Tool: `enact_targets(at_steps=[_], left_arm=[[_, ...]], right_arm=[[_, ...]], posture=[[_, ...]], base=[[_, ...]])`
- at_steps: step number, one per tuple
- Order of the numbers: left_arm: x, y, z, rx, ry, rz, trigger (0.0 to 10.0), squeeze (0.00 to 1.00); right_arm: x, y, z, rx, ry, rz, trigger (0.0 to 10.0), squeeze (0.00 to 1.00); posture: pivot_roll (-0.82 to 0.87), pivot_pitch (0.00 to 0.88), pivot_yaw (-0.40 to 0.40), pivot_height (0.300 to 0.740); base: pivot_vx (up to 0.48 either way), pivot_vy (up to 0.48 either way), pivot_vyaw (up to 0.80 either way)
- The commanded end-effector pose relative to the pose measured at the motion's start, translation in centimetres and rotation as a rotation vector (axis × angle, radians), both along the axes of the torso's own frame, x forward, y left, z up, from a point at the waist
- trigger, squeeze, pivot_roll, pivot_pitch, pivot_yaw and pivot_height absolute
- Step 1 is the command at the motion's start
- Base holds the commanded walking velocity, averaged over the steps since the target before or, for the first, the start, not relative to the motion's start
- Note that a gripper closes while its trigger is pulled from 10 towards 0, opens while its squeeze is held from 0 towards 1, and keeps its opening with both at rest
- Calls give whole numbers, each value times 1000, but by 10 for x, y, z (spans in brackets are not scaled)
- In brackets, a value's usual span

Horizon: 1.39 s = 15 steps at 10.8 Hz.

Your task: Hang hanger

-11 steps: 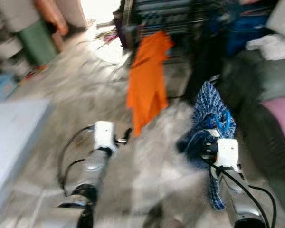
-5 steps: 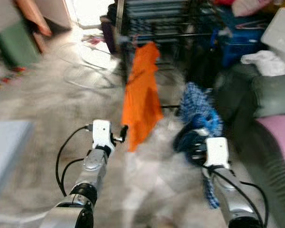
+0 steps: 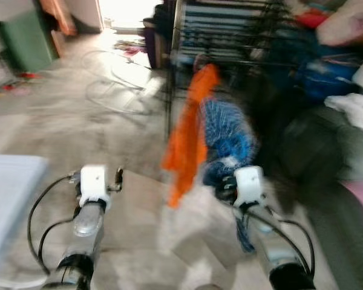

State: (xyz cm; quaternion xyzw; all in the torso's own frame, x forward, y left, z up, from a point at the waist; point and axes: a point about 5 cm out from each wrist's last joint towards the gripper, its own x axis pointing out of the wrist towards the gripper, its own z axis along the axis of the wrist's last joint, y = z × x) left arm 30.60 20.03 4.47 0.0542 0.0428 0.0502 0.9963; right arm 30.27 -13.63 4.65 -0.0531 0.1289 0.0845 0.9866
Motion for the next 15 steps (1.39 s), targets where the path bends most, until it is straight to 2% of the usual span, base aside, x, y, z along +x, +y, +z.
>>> enact_targets(at_steps=[1, 2, 3, 4, 6, 9, 12, 15], left_arm=[[-1, -2, 2, 15, -19, -7, 10000, 0], [-7, 1, 3, 38, -32, -12, 10000, 0], [-8, 6, 3, 50, -18, -12, 10000, 0], [-8, 2, 4, 30, -20, -28, 10000, 0], [-5, -3, 8, 70, -19, -59, 10000, 0], [-1, -10, 10, 46, -18, -90, 10000, 0], [4, -20, 12, 22, -13, -119, 10000, 0], [9, -28, 13, 19, -3, -148, 10000, 0]], right_arm=[[5, -10, 4, -38, -26, -39, 10000, 0], [9, -15, 3, -1, -21, -120, 10000, 0], [12, -13, 6, -9, -40, -143, 10000, 0], [14, -14, 8, 10, -54, -173, 10000, 0], [14, -17, 5, 24, -60, -216, 10000, 0], [15, -11, 5, 37, -62, -245, 10000, 0], [18, -18, 9, 25, -90, -270, 10000, 0], [14, -28, 12, 3, -136, -308, 10000, 0]], posture=[[-167, 83, -39, 740], [-146, 96, -39, 740], [-135, 103, -31, 740], [-136, 105, -24, 740], [-113, 94, -3, 740], [-117, 79, -1, 740], [-154, 71, 11, 740], [-203, 80, 22, 740]], base=[[285, 0, 0], [285, 0, 0], [0, 0, 0], [0, 0, 0], [0, 0, 0], [0, 0, -156], [0, -329, -754], [0, -358, -150]])
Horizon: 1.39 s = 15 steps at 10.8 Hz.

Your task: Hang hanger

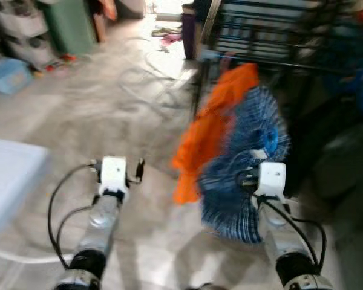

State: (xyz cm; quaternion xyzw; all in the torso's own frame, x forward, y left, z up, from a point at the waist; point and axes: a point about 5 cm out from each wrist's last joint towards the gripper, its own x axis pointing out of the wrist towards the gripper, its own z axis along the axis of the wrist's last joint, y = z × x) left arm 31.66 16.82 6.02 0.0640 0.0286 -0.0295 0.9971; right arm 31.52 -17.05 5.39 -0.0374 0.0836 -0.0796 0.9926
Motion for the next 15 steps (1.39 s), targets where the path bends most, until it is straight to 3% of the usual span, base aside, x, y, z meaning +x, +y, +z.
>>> enact_targets(at_steps=[1, 4, 8, 15], left_arm=[[0, 3, -2, 0, 15, 15, 10000, 0], [1, 6, -3, -11, 28, 11, 10000, 0], [3, 8, -1, -40, 18, 6, 10000, 0], [5, -2, -3, -75, 33, -43, 10000, 0]], right_arm=[[1, 7, 4, 2, -30, 24, 10000, 0], [-1, 9, -5, 41, 32, 38, 10000, 0], [2, 23, -10, 71, 99, 123, 10000, 0], [2, 23, -11, 87, 116, 127, 10000, 0]], posture=[[-207, 81, 24, 740], [-218, 91, 26, 740], [-219, 96, 22, 740], [-250, 102, 36, 740]], base=[[0, -405, 0], [0, 0, 0], [371, 0, 0], [450, 0, -287]])
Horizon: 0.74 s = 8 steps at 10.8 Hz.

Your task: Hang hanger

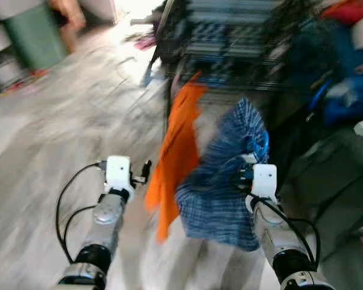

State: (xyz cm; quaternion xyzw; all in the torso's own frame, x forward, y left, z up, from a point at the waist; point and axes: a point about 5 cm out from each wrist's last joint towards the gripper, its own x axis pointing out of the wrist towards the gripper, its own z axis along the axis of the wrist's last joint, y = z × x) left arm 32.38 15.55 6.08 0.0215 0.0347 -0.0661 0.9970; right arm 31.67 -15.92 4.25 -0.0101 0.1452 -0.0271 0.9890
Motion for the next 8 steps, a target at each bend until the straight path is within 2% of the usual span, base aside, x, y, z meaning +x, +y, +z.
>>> enact_targets(at_steps=[1, 2, 6, 8], left_arm=[[-2, 10, -3, 14, 13, 20, 10000, 0], [-2, 9, -3, 7, 10, 14, 10000, 0], [-8, 15, -9, 17, 27, 42, 10000, 0], [-11, 17, -10, 19, 27, 39, 10000, 0]], right_arm=[[0, 12, 2, 14, -20, 31, 10000, 0], [1, 12, 5, 9, -37, 26, 10000, 0], [2, 25, 17, -46, -89, 111, 10000, 0], [15, 31, 33, -34, -109, 152, 10000, 0]], posture=[[-251, 103, 38, 740], [-251, 105, 39, 740], [-240, 130, 41, 740], [-227, 150, 46, 740]], base=[[439, 0, 0], [431, 0, 0], [0, 0, 0], [0, 0, 0]])
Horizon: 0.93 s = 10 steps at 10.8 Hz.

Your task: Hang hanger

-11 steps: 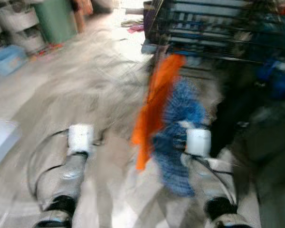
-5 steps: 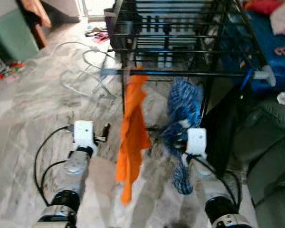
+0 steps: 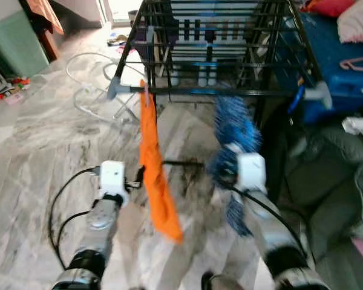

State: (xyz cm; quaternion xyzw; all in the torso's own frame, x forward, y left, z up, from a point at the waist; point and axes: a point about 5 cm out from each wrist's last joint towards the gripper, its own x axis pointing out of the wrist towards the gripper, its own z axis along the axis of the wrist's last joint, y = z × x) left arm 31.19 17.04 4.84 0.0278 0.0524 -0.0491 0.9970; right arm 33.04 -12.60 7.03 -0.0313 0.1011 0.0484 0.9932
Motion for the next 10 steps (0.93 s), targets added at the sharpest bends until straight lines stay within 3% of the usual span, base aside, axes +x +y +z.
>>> enact_targets(at_steps=[1, 3, 6, 10], left_arm=[[0, 3, 2, 6, -6, 5, 10000, 0], [-3, 5, 1, 13, -6, -3, 10000, 0], [-7, 9, 3, 11, -18, -25, 10000, 0], [-12, 13, 2, 19, -8, -5, 10000, 0]], right_arm=[[6, 2, 9, 24, -14, 12, 10000, 0], [23, 10, 23, 73, 8, 29, 10000, 0], [53, 14, 63, 83, -34, 49, 10000, 0], [60, 31, 70, 85, -4, 173, 10000, 0]], posture=[[-224, 156, 50, 740], [-207, 170, 60, 740], [-181, 188, 61, 740], [-162, 198, 54, 740]], base=[[0, 0, 0], [0, 0, 0], [0, 0, 0], [0, 0, 0]])
